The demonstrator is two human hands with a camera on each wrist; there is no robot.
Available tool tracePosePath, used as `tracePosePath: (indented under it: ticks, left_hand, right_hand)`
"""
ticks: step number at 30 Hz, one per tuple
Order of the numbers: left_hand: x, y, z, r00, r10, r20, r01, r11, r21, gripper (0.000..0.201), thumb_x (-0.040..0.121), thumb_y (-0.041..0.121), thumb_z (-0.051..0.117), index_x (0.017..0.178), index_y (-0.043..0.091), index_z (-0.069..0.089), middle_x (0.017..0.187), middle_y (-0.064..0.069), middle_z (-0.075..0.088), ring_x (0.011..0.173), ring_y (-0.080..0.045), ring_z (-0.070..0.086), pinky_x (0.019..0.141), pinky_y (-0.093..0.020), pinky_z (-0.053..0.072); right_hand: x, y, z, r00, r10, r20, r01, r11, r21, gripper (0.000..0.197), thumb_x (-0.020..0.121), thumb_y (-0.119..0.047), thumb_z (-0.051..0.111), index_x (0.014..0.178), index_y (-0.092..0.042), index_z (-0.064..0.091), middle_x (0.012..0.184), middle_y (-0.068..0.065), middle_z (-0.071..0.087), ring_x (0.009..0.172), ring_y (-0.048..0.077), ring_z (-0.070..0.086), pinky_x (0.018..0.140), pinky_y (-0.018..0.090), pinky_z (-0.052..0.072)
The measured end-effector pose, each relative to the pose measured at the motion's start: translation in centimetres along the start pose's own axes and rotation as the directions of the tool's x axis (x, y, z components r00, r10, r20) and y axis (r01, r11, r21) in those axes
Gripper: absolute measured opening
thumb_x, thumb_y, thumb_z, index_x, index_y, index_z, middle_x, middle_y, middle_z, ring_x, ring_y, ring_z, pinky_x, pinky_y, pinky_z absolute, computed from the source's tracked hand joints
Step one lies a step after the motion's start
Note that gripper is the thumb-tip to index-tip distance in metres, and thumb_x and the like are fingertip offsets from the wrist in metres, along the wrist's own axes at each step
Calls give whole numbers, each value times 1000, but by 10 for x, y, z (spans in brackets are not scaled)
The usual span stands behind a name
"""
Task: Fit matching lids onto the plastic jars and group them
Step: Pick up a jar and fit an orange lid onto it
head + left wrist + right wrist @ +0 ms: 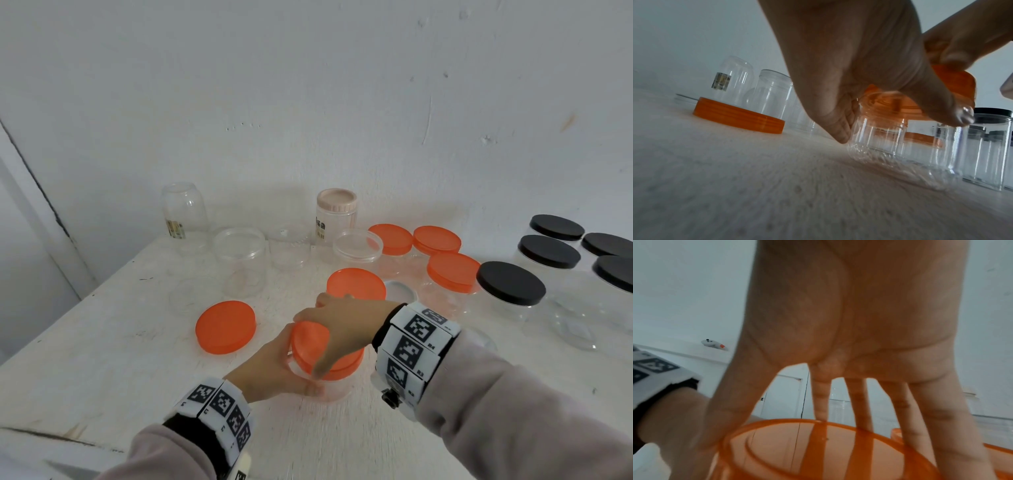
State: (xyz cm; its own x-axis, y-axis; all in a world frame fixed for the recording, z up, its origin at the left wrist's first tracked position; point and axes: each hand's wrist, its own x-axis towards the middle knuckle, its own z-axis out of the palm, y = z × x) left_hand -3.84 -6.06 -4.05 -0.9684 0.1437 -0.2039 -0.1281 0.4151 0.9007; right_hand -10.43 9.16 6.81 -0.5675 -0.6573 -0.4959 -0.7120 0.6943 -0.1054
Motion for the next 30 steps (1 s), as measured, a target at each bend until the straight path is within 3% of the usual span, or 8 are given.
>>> tracePosePath:
  ticks: [3,6,10,12,15,21,26,30]
  left_hand:
    - [1,0,0,1000,-18,-6,18,1000,17,118,46,47,90,143,35,24,135,16,49,125,-8,49,104,-39,45]
    - [1,1,0,1000,-19,-4,20,1000,18,117,45,46,90,142,35,25,133,17,49,123,-6,49,103,-38,45]
    - [0,0,0,1000,-24,-3,24,1000,5,123,44,47,90,144,34,20,140,14,44,130,-8,44,107,-39,42]
    - [0,0,0,1000,-16,0,16,1000,14,125,46,45,91,146,37,16,141,15,42,130,-8,43,108,-38,41]
    - [1,-1,0,1000,-16,-4,16,1000,8,122,48,42,91,146,37,19,140,14,44,129,-8,45,107,-39,42]
    - [1,-1,1,1000,-26,-4,26,1000,-6,111,51,38,91,140,37,26,133,15,51,124,-8,49,103,-40,46]
    - [2,-2,0,1000,-28,-12,28,1000,6,120,45,46,90,143,37,21,139,15,44,128,-8,45,107,-40,42]
    - [2,-2,1,1000,-23,-8,23,1000,6,121,45,45,90,142,41,19,139,16,43,129,-8,44,108,-38,42]
  right_hand:
    - [1,-3,8,995,77,-63,-77,997,5,93,69,-77,60,145,-34,27,137,2,34,124,33,38,87,44,42]
    - [2,-6,10,990,101,-97,-105,994,-29,92,72,-79,55,144,-26,31,137,7,38,118,31,46,79,38,40]
    - [-1,-5,0,1000,21,7,-20,999,-32,97,73,-57,72,149,-40,14,150,1,22,135,30,27,98,52,41]
    - [-2,-2,-4,999,-31,24,31,1000,4,94,73,-49,75,147,-46,16,149,-3,22,135,27,25,100,53,39]
    - [-1,2,-2,1000,-26,2,26,999,28,88,73,-59,71,145,-45,22,140,-3,31,129,27,31,99,51,40]
    - [6,0,11,986,94,-139,-99,995,-30,88,74,-81,48,141,-25,34,131,6,42,113,30,49,72,36,38]
    - [2,4,6,1000,3,-26,-2,1000,30,92,71,-64,67,146,-43,17,145,-2,26,131,28,28,95,52,41]
    - [1,6,6,999,-34,-27,35,998,46,88,71,-61,70,143,-50,20,141,-6,29,129,27,28,95,54,40]
